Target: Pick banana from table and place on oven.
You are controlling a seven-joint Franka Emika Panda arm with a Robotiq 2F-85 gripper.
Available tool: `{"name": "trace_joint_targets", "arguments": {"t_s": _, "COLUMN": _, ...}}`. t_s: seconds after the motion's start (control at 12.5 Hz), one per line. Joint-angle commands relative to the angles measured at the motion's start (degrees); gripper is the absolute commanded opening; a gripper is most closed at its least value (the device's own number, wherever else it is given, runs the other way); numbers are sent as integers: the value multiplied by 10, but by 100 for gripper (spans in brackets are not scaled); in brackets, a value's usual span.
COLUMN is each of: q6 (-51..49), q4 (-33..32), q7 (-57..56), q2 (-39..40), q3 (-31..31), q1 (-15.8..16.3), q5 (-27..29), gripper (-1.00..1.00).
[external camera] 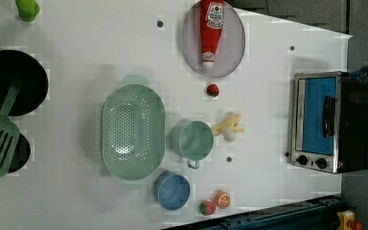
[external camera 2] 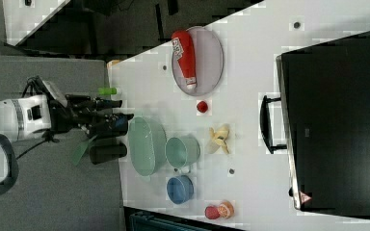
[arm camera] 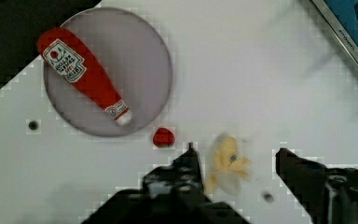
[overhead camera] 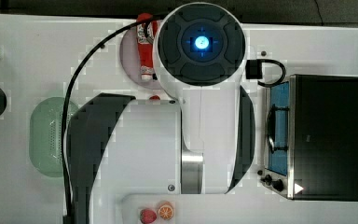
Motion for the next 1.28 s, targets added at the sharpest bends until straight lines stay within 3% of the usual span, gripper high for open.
{"name": "trace_joint_targets", "arguments": {"t_s": 0.08, "q6": -135, "q4": -158, "q7": 46, "q2": -297, "q3": -25, "q1": -24, "q5": -4, "gripper": 58}}
{"name": "trace_joint_targets", "arguments": {"t_s": 0.24, "q6": -135, "q4": -159, "q7": 46, "q2": -297, "q3": -25, "q1": -24, "q5": -4, "gripper": 99}}
{"name": "trace_joint_targets", "arguments": {"t_s": 0.72, "q6": -92, "q4": -199, "q7": 46, "q2": -256, "q3": -6, "q1": -21, "q5": -4, "gripper": 100}}
{"name": "trace_joint_targets", "arguments": {"t_s": 1.28, "q6": 133, "q4": -287, "q7": 46, "q2": -119, "q3": 15, "q1": -21, "q5": -4, "gripper": 100}}
